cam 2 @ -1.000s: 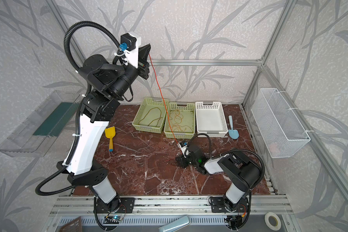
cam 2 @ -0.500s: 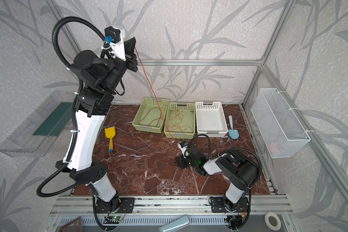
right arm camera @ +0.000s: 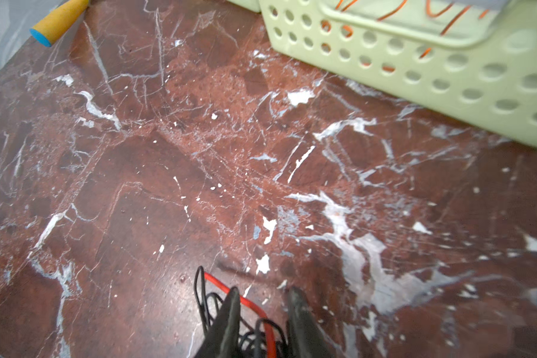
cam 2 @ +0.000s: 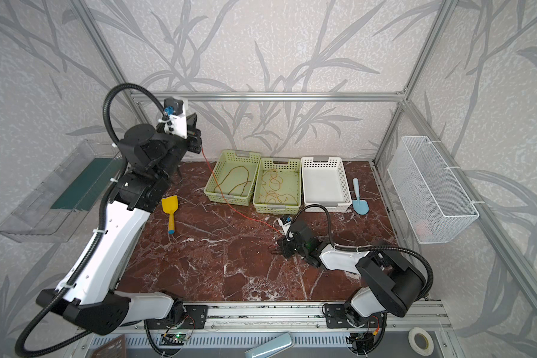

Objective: Untangle the cables

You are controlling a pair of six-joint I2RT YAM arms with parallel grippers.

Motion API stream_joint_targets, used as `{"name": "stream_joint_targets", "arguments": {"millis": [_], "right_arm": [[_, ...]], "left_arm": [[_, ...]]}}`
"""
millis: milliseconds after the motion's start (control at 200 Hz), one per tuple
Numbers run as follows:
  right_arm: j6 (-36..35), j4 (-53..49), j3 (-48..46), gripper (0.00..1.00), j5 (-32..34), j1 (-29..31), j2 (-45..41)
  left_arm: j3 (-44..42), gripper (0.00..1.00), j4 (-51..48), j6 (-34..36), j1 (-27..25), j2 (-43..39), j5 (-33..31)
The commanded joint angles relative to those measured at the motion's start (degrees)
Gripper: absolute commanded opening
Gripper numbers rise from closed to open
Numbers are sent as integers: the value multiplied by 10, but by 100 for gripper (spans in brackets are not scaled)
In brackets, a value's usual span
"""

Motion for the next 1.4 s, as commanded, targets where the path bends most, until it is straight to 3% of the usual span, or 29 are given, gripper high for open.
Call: {"name": "stream_joint_targets", "arguments": {"millis": [0,345,635,720,830,945,1030,1394], "right_arm": [[-33,-89,27,26,40,-9,-10],[-82,-147,65,26,27,-40,-23],[-105,-175,81,26,12,-43,-19],[-111,-185,91,26,7,-43,-13],[-114,-187,97,26,3,-43,-10],[-117,-190,99,26,1,-44,-10],[-118,-193,103,26,-5,-51,-7],[-119,-218,116,26,-20,-87,9]], "left_arm": [[-101,0,40,-67,27,-64,-28],[-402,0,40,-241,45,-192,-50],[-549,0,57,-332,47,-214,-75],[-552,16,52,-337,49,-203,-81],[-546,59,53,-321,49,-201,-69],[-539,77,45,-286,47,-208,-58],[-531,98,30,-263,47,-208,-56],[-469,99,-37,-213,50,-188,-73]]}}
